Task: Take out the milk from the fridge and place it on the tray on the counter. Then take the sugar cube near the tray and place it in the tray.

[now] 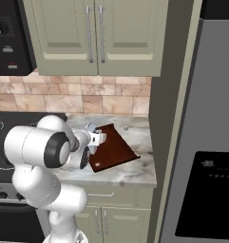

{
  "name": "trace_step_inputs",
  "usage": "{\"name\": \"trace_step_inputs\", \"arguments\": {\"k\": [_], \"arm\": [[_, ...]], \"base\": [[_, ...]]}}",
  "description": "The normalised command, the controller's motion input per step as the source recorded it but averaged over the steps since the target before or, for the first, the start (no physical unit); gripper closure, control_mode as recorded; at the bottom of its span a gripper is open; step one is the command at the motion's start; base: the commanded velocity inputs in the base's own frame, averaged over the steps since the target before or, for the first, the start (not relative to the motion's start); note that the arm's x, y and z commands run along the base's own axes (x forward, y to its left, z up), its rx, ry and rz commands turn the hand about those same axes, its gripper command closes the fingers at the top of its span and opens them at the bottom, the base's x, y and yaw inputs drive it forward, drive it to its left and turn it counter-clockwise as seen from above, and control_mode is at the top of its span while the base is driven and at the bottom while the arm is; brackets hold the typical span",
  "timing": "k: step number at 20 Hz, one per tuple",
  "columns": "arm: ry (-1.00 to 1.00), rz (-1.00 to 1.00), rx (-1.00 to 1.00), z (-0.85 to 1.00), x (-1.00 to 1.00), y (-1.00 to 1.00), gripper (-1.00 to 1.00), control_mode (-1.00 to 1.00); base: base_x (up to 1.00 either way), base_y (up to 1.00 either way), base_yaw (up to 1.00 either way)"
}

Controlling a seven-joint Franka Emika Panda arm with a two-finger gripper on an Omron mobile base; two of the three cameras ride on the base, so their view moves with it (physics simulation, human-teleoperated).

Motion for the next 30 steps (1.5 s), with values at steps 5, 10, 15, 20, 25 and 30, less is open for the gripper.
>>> {"name": "trace_step_inputs", "arguments": {"k": [5,10,15,20,25,30], "arm": [[-0.01,0.0,0.0,0.33,-0.01,0.0,-1.0,-1.0],[-0.06,0.0,0.0,0.45,-0.14,0.0,-1.0,-1.0],[-0.03,0.0,0.0,0.53,-0.35,0.0,-1.0,-1.0],[-0.01,0.0,0.0,0.72,-0.37,0.0,-1.0,-1.0],[0.05,0.0,0.0,0.74,-0.32,-0.01,-1.0,-1.0],[0.17,0.0,0.0,0.72,-0.27,-0.07,-1.0,-1.0]], "base": [[0.0,0.0,0.0],[0.0,0.0,0.0],[0.0,0.0,0.0],[0.0,0.0,0.0],[0.0,0.0,0.0],[0.0,0.0,0.0]]}}
